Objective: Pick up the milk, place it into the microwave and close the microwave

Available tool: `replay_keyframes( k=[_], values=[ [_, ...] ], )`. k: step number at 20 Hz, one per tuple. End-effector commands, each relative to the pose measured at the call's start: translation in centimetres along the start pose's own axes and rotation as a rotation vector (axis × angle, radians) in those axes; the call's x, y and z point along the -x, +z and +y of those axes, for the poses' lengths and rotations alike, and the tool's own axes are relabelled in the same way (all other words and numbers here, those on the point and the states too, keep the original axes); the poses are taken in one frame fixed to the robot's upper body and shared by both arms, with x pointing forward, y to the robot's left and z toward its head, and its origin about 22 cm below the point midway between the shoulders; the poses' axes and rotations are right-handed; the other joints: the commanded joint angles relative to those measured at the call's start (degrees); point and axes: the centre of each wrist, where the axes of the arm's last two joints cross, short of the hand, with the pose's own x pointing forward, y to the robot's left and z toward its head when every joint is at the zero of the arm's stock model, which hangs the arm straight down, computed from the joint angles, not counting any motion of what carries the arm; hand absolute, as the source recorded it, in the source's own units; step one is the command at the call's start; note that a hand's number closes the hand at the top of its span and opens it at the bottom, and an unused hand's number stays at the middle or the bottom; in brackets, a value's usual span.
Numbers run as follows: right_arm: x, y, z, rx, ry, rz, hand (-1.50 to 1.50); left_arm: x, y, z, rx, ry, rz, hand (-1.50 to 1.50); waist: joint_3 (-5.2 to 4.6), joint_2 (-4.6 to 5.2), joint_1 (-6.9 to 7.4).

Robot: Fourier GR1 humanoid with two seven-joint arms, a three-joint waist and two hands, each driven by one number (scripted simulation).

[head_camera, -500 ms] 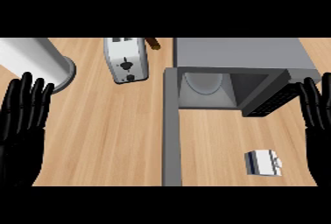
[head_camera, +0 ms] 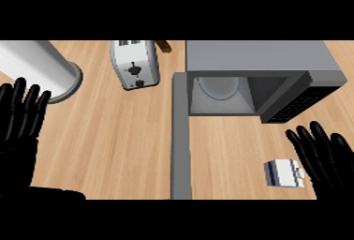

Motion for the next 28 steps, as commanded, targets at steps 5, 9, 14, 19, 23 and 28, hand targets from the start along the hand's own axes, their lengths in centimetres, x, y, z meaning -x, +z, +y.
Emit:
replay_keyframes(
  k=[5, 9, 14, 19, 23, 28],
  values=[
    [-0.8, 4.3, 1.1, -0.110, -0.137, 0.051, -1.50, -1.2, 2.1, 2.5, 0.005, 0.061, 0.059, -1.50, 0.15, 0.14, -0.01],
    [-3.5, 4.9, 0.6, -0.026, -0.074, 0.027, -1.50, -1.0, 3.4, 3.9, -0.010, 0.065, 0.043, -1.50, 0.13, 0.14, 0.08],
    [-1.4, 4.5, -0.3, 0.045, 0.012, 0.042, -1.50, -0.7, 4.6, 3.5, 0.002, 0.070, 0.065, -1.50, 0.13, 0.22, 0.34],
    [1.8, 5.2, -2.9, 0.121, 0.034, 0.081, -1.50, -2.0, 4.9, 3.0, -0.017, 0.066, 0.040, -1.50, 0.17, 0.26, 0.37],
    [3.3, 7.4, -3.3, 0.132, 0.037, 0.114, -1.50, -1.6, 6.3, 4.9, -0.015, 0.057, 0.037, -1.50, 0.16, 0.18, 0.26],
    [6.4, 6.9, -4.8, 0.172, 0.055, 0.173, -1.50, -1.2, 6.8, 5.2, -0.015, 0.041, 0.055, -1.50, 0.16, 0.25, 0.37]
  ],
)
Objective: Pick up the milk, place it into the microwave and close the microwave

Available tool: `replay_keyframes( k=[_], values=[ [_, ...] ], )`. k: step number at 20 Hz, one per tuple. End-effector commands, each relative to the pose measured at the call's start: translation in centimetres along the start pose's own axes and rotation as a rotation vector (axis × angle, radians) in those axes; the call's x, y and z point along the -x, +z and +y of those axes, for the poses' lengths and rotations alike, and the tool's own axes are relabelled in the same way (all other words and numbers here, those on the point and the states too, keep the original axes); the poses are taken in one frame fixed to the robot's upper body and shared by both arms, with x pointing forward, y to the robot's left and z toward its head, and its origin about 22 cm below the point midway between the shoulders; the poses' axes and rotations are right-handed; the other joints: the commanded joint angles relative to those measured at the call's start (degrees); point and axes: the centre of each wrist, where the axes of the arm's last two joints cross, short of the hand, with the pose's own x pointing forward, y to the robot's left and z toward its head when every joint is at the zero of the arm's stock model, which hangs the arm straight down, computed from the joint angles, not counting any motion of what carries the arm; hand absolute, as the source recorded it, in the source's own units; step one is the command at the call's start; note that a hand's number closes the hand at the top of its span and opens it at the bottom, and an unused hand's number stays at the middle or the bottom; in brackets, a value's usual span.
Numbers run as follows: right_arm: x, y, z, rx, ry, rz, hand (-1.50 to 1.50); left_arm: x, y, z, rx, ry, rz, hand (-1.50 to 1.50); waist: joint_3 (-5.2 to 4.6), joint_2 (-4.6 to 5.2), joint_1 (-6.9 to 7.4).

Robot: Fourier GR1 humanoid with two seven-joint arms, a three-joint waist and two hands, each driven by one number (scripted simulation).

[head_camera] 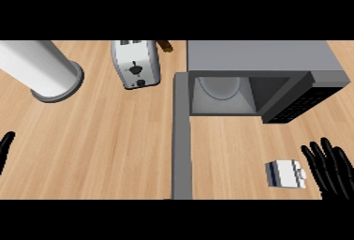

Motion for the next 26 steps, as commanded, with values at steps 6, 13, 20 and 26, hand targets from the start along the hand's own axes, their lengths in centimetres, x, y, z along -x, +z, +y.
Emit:
replay_keyframes(
  k=[6, 13, 20, 26],
  values=[
    [5.4, 2.3, -4.5, 0.085, 0.020, 0.052, -1.50, -0.9, 0.3, 0.1, 0.004, -0.002, -0.002, -1.50, 0.03, 0.03, -0.11],
    [9.0, 3.2, -6.7, 0.106, 0.074, 0.090, -1.50, 0.3, 1.9, 0.5, 0.010, 0.005, -0.001, -1.50, 0.02, 0.03, 0.13],
    [9.8, 5.5, -7.6, 0.085, 0.082, 0.110, -1.50, -1.7, 2.2, 1.4, 0.012, 0.001, -0.001, -1.50, 0.00, 0.00, -0.02],
    [12.9, 5.5, -8.2, 0.025, 0.108, 0.080, -1.50, -0.4, 1.2, 0.1, 0.028, -0.006, 0.005, -1.50, 0.01, 0.05, -0.09]
  ],
)
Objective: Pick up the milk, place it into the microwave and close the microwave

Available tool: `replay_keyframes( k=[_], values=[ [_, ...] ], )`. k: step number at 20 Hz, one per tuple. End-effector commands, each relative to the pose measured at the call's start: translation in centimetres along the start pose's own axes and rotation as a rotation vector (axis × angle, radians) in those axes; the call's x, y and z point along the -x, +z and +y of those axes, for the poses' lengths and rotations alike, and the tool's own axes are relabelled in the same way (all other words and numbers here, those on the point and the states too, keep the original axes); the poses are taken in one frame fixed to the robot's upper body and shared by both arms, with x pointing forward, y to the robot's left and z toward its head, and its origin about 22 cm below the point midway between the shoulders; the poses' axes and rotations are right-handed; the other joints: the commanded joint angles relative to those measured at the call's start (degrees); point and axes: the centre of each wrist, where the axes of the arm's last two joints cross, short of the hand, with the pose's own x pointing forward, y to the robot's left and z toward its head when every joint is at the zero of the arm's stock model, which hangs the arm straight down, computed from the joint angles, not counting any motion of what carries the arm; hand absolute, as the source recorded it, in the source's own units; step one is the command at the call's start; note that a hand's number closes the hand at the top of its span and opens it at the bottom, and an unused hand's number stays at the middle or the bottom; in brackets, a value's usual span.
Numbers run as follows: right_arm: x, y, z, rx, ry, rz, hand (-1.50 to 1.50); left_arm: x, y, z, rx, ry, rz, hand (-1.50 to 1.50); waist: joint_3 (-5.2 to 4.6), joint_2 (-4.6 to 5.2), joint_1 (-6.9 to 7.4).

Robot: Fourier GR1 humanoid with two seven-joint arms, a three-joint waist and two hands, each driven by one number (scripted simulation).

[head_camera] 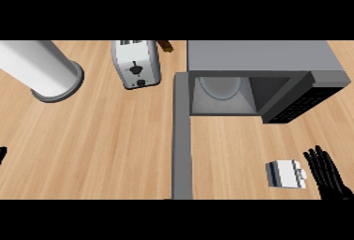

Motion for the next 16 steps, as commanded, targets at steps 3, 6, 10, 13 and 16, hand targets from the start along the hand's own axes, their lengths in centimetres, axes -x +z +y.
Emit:
replay_keyframes(
  k=[3, 6, 10, 13, 16],
  values=[
    [2.5, -0.4, 0.8, -0.033, -0.005, -0.025, -1.50, 0.7, -1.2, -0.2, 0.013, 0.010, -0.002, -1.50, 0.00, 0.04, -0.12],
    [1.9, -4.2, -0.4, -0.017, 0.005, -0.025, -1.50, 1.0, 0.5, -2.0, 0.000, 0.029, -0.005, -1.50, -0.01, 0.02, 0.24],
    [3.8, -2.1, 1.7, 0.031, 0.040, -0.002, -1.50, -0.8, -0.8, 1.7, -0.015, 0.005, 0.001, -1.50, -0.01, 0.02, -0.06],
    [5.8, -2.2, -2.1, 0.086, 0.106, 0.029, -1.50, -0.4, -0.9, 0.2, -0.003, 0.008, -0.010, -1.50, 0.04, 0.11, 0.21],
    [6.4, -0.6, -3.9, 0.137, 0.177, 0.060, -1.50, -0.5, 0.2, -0.7, -0.005, 0.008, 0.004, -1.50, 0.06, 0.11, 0.39]
  ],
)
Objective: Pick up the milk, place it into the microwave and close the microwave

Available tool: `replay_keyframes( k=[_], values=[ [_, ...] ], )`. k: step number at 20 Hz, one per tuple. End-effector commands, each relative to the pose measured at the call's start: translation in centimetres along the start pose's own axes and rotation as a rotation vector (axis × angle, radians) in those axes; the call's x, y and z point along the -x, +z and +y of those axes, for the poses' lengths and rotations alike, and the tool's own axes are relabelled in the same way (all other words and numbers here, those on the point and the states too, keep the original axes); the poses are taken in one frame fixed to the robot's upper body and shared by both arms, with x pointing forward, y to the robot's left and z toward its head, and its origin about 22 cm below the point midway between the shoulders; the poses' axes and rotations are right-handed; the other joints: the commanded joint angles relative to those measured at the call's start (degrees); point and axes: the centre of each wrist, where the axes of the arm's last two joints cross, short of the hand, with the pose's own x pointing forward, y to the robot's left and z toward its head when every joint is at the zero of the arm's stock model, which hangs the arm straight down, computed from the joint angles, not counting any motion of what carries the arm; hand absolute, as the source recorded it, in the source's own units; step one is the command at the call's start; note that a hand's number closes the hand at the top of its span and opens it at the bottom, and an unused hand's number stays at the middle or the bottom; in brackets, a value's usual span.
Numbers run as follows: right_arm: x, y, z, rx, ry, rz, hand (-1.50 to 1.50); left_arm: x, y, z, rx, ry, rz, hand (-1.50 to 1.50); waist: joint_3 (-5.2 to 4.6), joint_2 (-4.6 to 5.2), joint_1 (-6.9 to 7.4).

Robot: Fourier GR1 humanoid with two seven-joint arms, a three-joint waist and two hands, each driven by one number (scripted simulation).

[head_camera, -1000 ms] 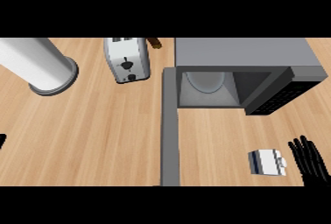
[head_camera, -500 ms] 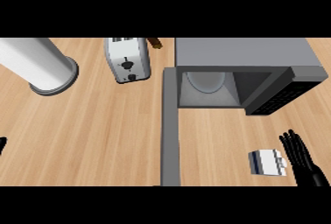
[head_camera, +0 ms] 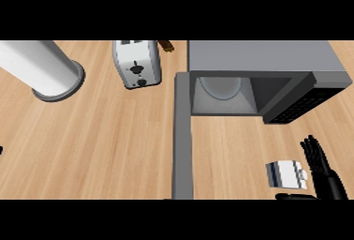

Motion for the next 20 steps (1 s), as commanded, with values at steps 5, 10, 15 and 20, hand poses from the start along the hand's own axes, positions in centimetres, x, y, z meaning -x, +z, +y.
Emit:
replay_keyframes(
  k=[5, 10, 15, 20],
  values=[
    [1.7, -1.3, -3.7, 0.044, 0.058, 0.000, -1.50, 1.1, 0.9, -0.6, 0.022, -0.009, 0.004, -1.50, 0.00, 0.01, 0.20],
    [3.0, 0.2, -0.5, -0.189, -0.202, 0.049, -1.50, 0.0, 0.2, 0.3, 0.017, 0.011, -0.001, -1.50, 0.14, 0.06, 0.76],
    [3.1, -0.3, 1.6, -0.329, -0.343, 0.010, -1.50, 0.0, 0.2, 0.6, 0.001, -0.018, -0.003, -1.50, 0.16, -0.04, 0.65],
    [1.8, -2.2, 1.3, -0.196, -0.179, -0.145, 1.50, 1.4, 0.9, 1.4, -0.012, 0.019, 0.027, -1.50, -0.03, -0.15, -0.27]
  ],
)
